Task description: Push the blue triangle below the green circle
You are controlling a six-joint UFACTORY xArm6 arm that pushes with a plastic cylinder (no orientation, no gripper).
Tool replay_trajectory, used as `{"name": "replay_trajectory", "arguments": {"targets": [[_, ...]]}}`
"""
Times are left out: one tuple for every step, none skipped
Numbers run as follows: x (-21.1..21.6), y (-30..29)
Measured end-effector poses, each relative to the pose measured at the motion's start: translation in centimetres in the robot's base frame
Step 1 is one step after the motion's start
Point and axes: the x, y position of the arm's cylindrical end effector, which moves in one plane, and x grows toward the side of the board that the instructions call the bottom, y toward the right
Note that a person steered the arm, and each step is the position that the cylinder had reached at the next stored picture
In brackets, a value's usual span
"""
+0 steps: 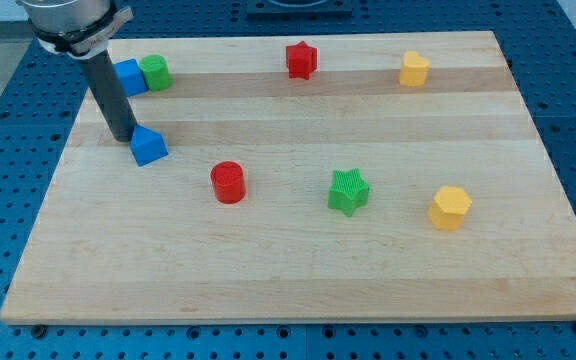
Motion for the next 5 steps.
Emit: {"name": "replay_trajectory", "arguments": {"targets": [[4.3, -3.5], [5.5, -2.4], [3.8, 2.1], [3.6, 2.9], [1.4, 3.1]]}}
